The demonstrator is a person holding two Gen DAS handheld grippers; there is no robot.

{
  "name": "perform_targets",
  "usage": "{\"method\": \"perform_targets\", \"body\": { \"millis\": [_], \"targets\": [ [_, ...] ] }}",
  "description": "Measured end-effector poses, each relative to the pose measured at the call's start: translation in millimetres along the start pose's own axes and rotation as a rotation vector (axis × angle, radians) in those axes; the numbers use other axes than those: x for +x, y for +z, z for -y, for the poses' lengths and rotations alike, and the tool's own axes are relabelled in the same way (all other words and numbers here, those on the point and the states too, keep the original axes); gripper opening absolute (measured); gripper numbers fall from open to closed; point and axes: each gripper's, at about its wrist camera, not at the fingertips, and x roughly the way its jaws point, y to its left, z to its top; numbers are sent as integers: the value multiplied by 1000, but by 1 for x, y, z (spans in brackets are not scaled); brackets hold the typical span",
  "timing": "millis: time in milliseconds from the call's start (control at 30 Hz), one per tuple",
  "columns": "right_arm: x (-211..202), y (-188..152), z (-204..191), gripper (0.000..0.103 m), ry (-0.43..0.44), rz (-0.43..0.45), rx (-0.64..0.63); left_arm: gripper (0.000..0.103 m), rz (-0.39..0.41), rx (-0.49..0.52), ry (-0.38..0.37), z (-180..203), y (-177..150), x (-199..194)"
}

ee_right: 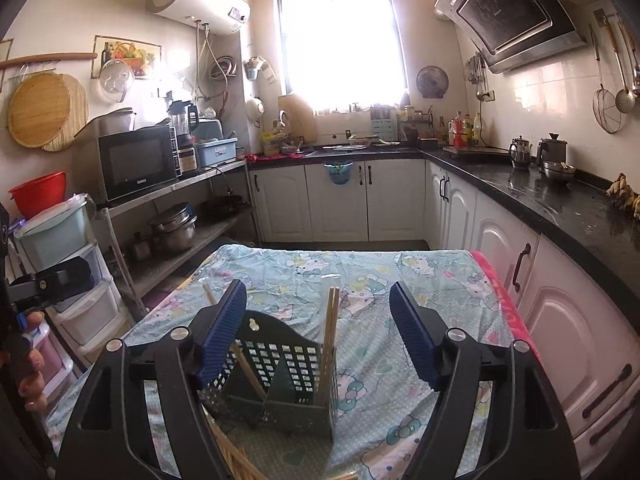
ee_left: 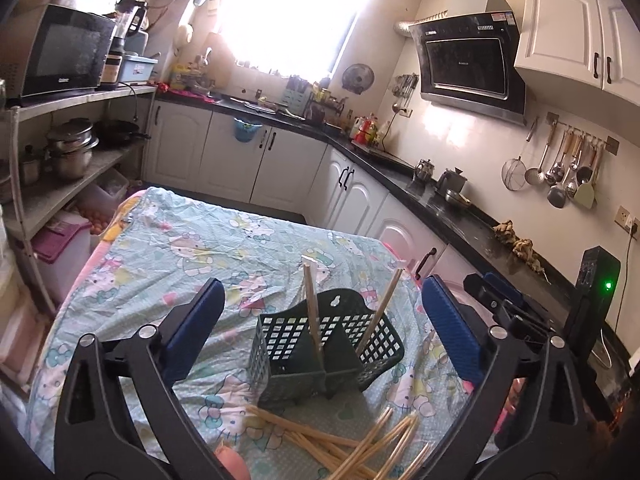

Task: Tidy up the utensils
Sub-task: 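Move the right tool back over the chopstick pile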

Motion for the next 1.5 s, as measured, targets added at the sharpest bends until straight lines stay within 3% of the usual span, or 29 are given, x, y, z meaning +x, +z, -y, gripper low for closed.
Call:
{"method": "perform_targets", "body": {
  "millis": [500, 1133, 1500],
  "targets": [
    [-37, -23, -1, 75, 17, -24, -23, 92, -37, 18, 8, 3, -42, -22],
    [-55, -89, -2, 75, -5, -146, -11, 92, -196, -8, -18, -11, -119, -18],
    [-53, -118, 4, 75, -23, -213, 10, 92, -292, 40, -28, -9, -161, -11]
  ]
}}
